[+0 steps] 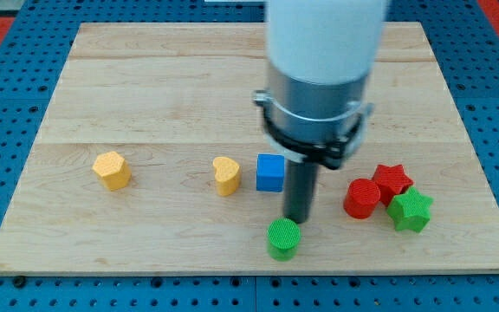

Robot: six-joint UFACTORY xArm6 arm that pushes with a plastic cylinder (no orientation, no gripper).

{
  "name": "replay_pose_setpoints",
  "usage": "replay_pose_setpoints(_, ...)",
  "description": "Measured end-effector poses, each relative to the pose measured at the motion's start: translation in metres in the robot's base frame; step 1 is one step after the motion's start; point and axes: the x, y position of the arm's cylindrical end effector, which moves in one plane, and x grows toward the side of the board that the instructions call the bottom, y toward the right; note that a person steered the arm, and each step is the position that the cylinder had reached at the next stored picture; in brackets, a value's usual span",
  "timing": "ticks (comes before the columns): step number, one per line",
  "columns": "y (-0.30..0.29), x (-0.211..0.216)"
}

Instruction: Place the green circle at the bottom right of the blue cube

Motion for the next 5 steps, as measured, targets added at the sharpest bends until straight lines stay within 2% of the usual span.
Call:
replay_pose_setpoints(1,0.032,0.023)
replay_pose_setpoints(2,0.037,0.049)
replay_pose_setpoints(4,0.002,0.061)
replay_pose_setpoints(5,-0.069,0.061)
